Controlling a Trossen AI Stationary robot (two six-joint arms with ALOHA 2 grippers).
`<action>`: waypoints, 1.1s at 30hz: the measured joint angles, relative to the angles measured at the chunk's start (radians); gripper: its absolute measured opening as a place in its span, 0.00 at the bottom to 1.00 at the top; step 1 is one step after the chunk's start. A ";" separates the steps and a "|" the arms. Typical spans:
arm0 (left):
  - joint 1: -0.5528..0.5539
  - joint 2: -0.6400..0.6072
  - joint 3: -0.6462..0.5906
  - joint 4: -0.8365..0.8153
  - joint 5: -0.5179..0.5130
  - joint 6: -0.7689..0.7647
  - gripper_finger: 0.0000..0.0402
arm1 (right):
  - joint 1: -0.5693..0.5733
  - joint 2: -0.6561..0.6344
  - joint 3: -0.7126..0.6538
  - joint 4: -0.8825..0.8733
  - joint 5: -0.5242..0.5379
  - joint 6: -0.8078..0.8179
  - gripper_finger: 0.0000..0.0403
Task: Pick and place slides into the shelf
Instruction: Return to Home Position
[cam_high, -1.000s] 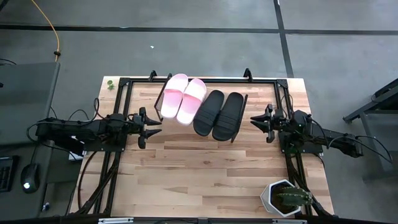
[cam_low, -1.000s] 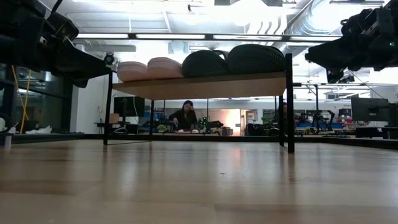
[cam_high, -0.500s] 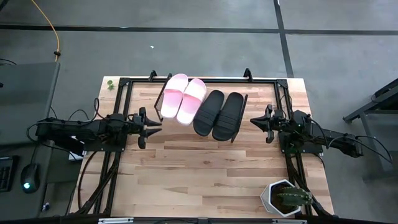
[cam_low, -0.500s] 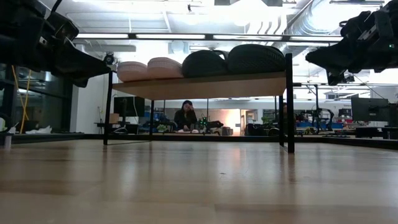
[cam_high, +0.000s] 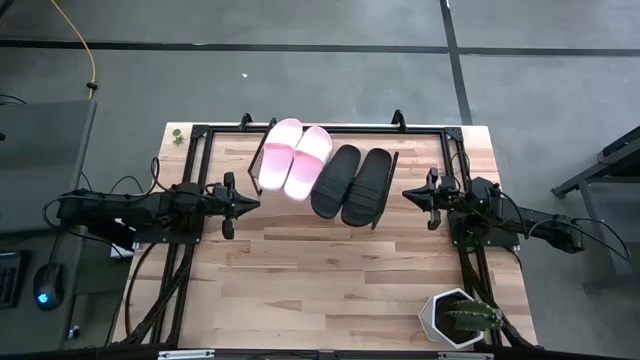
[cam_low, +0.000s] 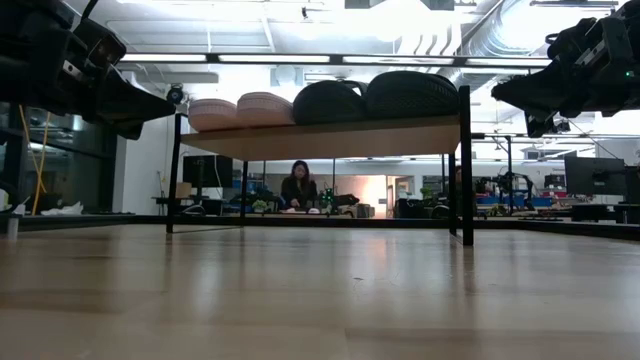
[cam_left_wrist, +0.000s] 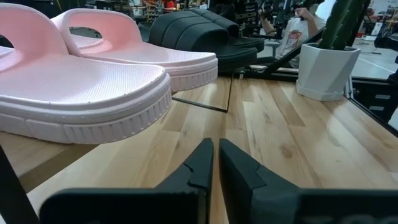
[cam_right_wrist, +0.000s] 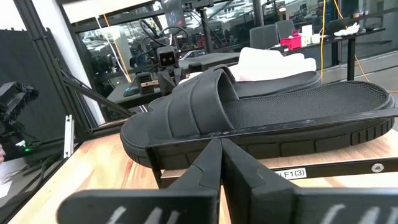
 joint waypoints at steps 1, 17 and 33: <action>0.000 0.000 0.000 0.000 0.000 0.000 0.04 | 0.000 0.000 0.000 0.000 0.000 0.000 0.00; 0.000 0.000 0.000 0.000 -0.011 -0.027 0.15 | 0.000 0.000 0.000 0.008 0.001 0.023 0.00; 0.000 0.000 0.000 0.000 -0.012 -0.030 0.34 | 0.000 0.000 0.000 0.008 -0.007 0.023 0.00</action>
